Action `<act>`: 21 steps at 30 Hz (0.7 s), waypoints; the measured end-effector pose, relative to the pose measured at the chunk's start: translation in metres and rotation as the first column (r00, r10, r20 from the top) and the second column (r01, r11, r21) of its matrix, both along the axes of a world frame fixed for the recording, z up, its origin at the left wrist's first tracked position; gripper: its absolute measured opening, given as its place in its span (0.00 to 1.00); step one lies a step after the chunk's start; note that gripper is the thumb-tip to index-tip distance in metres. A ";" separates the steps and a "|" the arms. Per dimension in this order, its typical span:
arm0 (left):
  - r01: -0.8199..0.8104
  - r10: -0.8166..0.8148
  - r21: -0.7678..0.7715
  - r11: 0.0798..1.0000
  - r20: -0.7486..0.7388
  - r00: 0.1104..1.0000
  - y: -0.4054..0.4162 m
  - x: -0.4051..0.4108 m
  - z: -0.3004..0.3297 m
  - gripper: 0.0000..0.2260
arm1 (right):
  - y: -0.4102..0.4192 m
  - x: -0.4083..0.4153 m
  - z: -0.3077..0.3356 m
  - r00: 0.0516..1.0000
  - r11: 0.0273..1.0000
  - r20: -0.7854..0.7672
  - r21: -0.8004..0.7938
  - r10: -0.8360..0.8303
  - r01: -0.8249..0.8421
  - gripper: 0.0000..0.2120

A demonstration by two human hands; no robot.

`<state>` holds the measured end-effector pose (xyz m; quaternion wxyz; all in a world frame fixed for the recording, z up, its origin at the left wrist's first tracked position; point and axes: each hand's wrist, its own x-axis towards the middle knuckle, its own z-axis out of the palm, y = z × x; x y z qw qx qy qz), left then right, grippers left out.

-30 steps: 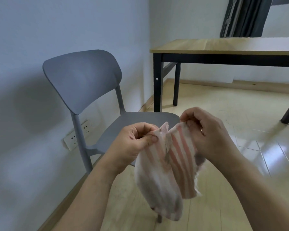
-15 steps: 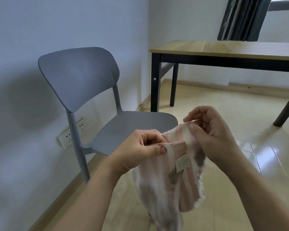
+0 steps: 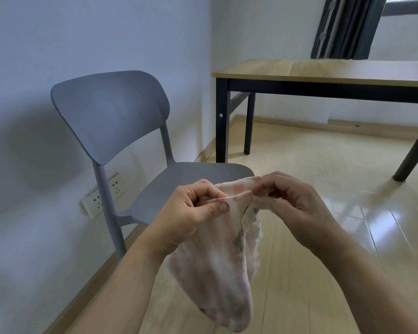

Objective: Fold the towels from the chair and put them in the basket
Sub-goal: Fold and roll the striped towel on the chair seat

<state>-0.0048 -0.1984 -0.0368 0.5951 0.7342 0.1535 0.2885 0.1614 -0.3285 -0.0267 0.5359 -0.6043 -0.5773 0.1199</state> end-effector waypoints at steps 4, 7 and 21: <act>-0.007 0.007 -0.012 1.000 0.010 1.000 0.000 0.001 -0.001 0.05 | -0.001 0.002 -0.002 0.991 0.999 0.132 -0.042 0.008 -0.003 0.14; -0.009 0.009 0.017 1.000 0.000 1.000 0.001 0.001 -0.003 0.06 | 0.002 0.002 -0.003 0.988 0.999 0.156 -0.034 -0.019 0.025 0.15; 0.084 0.056 0.378 0.922 -0.344 0.937 -0.005 -0.001 -0.002 0.17 | -0.002 0.005 -0.001 0.988 0.995 0.138 -0.055 -0.072 0.080 0.06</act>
